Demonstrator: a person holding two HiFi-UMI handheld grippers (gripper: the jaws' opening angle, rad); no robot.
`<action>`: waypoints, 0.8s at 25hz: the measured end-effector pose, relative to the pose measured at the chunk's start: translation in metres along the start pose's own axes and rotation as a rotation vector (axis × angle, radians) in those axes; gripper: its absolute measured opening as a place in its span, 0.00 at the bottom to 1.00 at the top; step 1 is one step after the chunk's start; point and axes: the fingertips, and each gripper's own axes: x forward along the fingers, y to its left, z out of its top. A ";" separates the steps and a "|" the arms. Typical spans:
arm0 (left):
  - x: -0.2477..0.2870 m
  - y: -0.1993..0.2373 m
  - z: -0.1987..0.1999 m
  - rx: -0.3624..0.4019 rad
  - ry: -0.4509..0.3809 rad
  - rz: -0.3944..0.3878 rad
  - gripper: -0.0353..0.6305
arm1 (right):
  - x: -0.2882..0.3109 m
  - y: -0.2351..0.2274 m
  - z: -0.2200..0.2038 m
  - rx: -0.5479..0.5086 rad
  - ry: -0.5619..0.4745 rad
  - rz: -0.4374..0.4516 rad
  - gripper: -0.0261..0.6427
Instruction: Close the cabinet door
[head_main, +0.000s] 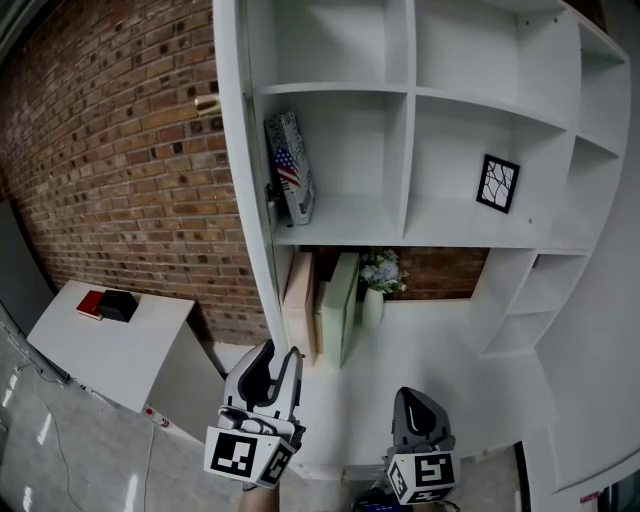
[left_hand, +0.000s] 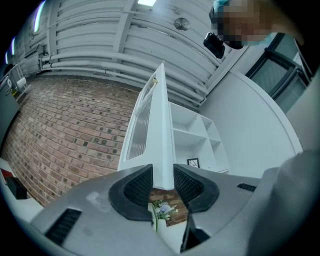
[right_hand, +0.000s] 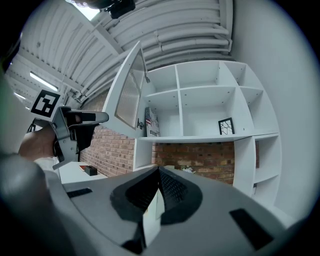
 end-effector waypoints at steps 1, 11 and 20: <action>0.001 -0.001 0.001 -0.010 -0.003 -0.003 0.24 | 0.000 0.000 0.000 0.001 0.000 0.000 0.04; 0.006 -0.008 -0.011 -0.030 0.044 -0.046 0.24 | 0.005 0.006 0.004 -0.001 -0.002 0.012 0.04; 0.015 -0.020 -0.011 -0.031 0.026 -0.095 0.24 | 0.004 -0.001 0.005 -0.009 -0.001 -0.008 0.04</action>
